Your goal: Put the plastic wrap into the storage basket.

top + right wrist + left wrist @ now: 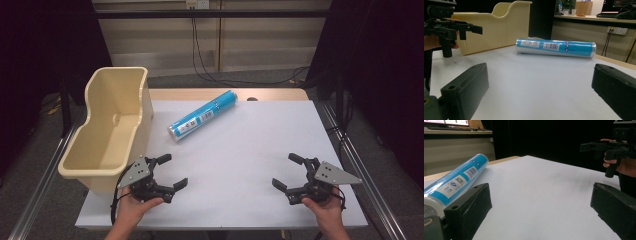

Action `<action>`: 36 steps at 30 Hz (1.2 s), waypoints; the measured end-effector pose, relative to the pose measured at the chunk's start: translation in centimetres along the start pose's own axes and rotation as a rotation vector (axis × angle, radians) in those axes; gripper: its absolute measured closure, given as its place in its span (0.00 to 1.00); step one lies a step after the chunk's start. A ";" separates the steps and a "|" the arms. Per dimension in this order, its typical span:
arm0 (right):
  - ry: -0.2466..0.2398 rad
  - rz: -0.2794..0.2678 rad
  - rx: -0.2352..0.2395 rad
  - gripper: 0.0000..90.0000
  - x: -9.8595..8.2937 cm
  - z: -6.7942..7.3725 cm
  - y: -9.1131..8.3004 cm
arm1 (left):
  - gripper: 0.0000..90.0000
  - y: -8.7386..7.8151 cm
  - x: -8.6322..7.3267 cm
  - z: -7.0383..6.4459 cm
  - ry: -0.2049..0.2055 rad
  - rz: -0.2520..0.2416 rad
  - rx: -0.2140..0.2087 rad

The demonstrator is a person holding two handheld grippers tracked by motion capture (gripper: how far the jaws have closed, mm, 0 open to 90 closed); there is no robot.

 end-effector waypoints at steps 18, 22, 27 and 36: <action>0.003 0.009 -0.001 0.01 -0.2 0.1 0.0 | 0.03 2.4 0.8 -0.2 -0.024 -0.004 0.008; 0.003 0.007 -0.002 0.01 -0.2 0.0 0.0 | 0.03 3.1 1.1 -0.1 -0.030 -0.007 0.012; 0.002 0.010 -0.004 0.01 -0.2 0.1 0.0 | 0.03 4.5 1.4 0.3 -0.045 -0.005 0.018; 0.001 0.009 -0.005 0.01 -0.2 0.0 -0.1 | 0.04 6.9 2.7 1.7 -0.042 -0.015 0.054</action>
Point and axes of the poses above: each handheld gripper's, and its own axes: y roughly forward along the jaws, x roughly out of its top, z roughly to its left, the point moved 8 cm from there along y, roughly forward along the jaws, and after that the axes turned 13 degrees about -y, right-handed, at the moved point
